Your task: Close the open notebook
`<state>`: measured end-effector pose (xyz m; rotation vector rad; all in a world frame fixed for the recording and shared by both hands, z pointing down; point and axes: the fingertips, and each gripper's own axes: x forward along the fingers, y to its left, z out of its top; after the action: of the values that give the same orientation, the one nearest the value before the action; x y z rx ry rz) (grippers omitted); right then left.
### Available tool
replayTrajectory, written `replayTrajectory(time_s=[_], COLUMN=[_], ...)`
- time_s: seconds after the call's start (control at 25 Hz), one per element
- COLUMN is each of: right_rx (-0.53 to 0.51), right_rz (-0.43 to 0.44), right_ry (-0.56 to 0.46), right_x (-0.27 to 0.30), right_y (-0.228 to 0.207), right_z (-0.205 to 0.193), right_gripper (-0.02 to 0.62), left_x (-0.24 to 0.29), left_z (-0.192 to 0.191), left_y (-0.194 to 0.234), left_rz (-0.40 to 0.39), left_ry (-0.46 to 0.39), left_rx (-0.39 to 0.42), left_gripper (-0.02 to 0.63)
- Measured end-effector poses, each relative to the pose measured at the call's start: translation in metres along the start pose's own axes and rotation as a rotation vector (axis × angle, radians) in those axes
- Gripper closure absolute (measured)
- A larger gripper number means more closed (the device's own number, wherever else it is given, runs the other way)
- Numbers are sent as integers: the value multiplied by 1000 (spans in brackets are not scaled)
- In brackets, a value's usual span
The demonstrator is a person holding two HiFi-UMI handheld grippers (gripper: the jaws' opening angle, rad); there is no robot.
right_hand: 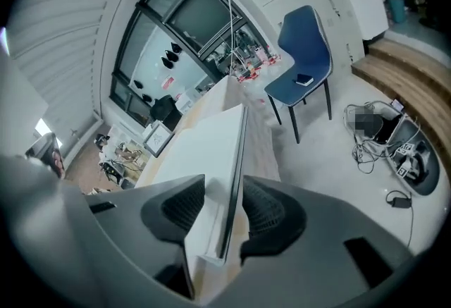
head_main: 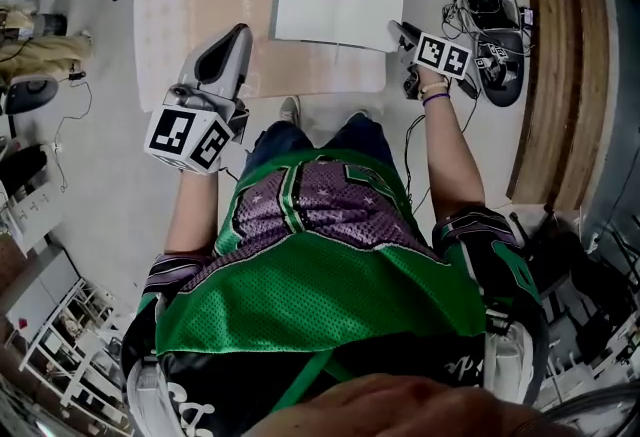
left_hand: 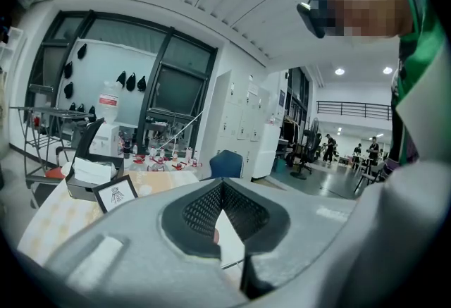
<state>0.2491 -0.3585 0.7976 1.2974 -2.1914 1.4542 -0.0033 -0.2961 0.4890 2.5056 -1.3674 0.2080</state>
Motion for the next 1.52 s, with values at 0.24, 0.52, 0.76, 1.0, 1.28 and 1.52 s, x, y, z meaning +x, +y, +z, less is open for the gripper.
replayTrajectory(time_s=[0.24,0.52,0.76,1.0,1.28,1.52], right_rx=[50,-4,-57,-94,-138,-203], right_rz=[54,21,-8,-31,-73,-131], right_ry=[19,8,-20,-31,-32,-29], right_x=[4,-3,-13,-17,-23,-30], right_y=[3,6,15,23,40,66], right_z=[-3,2,10,14,19,32], right_gripper=[439,467,535,556,558,560], left_x=[-3,-8,-14,-21,-38,-57], left_z=[0,2,5,5,8,18], left_y=[3,6,9,13,22,44], left_rz=[6,-2,-12,-17,-23,-23], left_ry=[2,-3,-20,-32,-73,-121], left_rx=[2,6,6,-3,-19,-44], left_gripper=[591,591,591,591,591,591])
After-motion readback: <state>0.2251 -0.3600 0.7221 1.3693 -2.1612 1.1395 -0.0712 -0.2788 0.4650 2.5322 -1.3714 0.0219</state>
